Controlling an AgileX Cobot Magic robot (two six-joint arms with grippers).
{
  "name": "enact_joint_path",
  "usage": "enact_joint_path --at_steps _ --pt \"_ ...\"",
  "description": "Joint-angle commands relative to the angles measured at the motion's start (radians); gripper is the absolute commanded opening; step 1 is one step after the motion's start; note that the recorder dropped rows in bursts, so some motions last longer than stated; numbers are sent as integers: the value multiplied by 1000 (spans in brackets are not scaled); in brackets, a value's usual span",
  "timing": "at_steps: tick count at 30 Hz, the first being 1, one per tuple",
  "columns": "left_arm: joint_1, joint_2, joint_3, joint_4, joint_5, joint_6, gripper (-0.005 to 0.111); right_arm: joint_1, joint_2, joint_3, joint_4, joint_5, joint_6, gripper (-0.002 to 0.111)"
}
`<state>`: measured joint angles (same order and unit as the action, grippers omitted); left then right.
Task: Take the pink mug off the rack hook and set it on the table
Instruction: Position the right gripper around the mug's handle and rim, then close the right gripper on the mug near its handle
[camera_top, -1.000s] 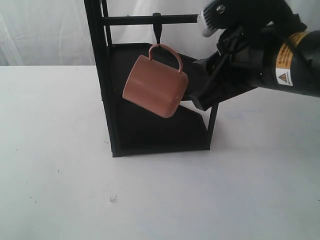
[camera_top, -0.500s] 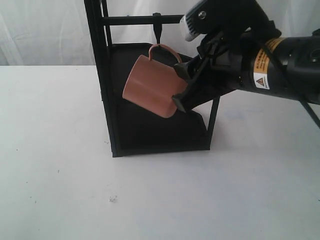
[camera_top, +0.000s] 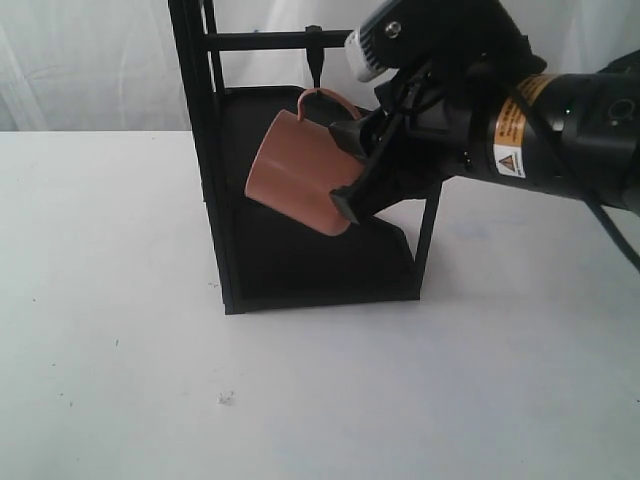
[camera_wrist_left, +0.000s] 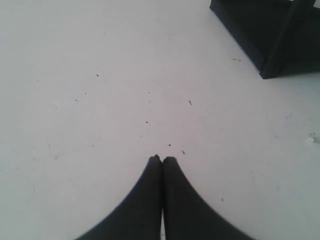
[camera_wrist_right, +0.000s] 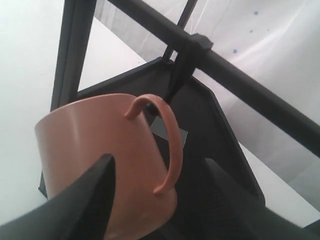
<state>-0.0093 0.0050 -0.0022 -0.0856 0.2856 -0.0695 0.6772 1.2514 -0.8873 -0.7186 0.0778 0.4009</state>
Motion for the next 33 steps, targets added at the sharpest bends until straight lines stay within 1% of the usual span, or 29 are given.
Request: enact_joint_path --at_steps 1,14,33 --pt "-2 -5 2 -7 -1 -1 0 -30 18 -25 -14 -5 -8 49" --pt "-2 -5 2 -7 -1 -1 0 -33 57 -48 -16 -56 -5 49" --pt "-2 -5 2 -7 -1 -1 0 -33 117 -73 -13 -78 -11 49"
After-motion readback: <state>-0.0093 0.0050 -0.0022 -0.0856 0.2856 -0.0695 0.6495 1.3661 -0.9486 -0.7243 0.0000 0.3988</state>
